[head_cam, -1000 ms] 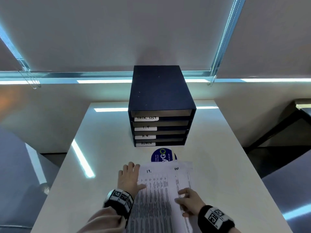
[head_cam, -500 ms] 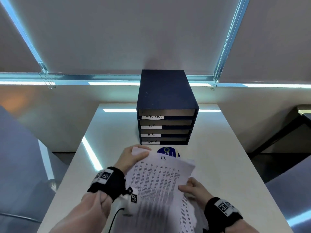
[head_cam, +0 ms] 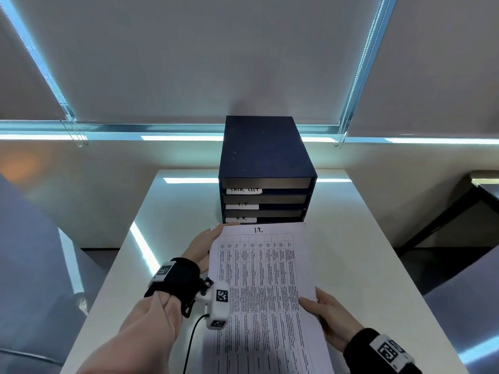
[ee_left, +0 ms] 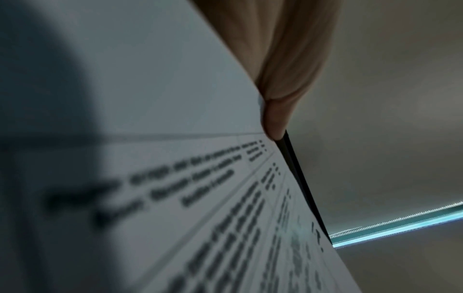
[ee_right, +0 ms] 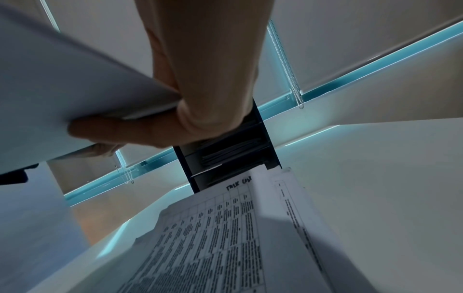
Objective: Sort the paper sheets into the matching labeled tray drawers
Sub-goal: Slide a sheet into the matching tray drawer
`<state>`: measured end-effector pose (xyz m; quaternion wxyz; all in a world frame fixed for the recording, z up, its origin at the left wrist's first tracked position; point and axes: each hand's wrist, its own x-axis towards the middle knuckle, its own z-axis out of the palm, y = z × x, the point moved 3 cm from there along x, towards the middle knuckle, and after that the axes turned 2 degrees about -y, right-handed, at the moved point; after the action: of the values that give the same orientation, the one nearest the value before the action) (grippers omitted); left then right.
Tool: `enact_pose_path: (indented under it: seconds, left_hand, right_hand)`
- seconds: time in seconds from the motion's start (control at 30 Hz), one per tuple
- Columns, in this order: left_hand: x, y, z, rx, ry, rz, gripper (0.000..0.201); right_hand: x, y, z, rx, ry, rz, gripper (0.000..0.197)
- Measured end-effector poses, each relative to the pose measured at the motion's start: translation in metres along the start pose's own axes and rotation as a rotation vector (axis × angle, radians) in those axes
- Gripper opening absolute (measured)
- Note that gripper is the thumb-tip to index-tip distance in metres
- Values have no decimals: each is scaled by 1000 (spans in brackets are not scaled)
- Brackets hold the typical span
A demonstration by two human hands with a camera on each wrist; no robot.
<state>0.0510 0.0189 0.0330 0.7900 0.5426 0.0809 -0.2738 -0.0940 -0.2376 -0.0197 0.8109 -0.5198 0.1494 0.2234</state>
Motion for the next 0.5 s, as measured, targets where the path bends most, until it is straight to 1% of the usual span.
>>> enact_pose_path:
  seconds: [0.07,0.13,0.17,0.23,0.27,0.37,0.43,0.5]
  left_hand:
    - [2,0,-1,4,1,1,36]
    - [8,2,-1,15,6,2,36]
    - [12,5,-1,17,15,3,37]
    - [24,12,1,6,55,-6,37]
    - [31,15,3,4,65,-14,39]
    - [44,16,8,38,74,-66,46]
    - [48,7,8,0,58,-121,46]
    - [49,-5,4,-55,40,-162,44]
  right_hand:
    - [0,-1,0,-1,8,3,43]
    - [1,1,-1,7,39,-12,56]
    - [1,3,-1,15,66,-19,57]
    - [1,2,-4,-4,122,-34,39]
    - [2,-2,-5,-20,147,-37,35]
    - [20,-18,-17,-71,233,-2,38]
    - [37,-34,-23,-115,260,32,40]
    - [53,-53,-25,-153,277,65,35]
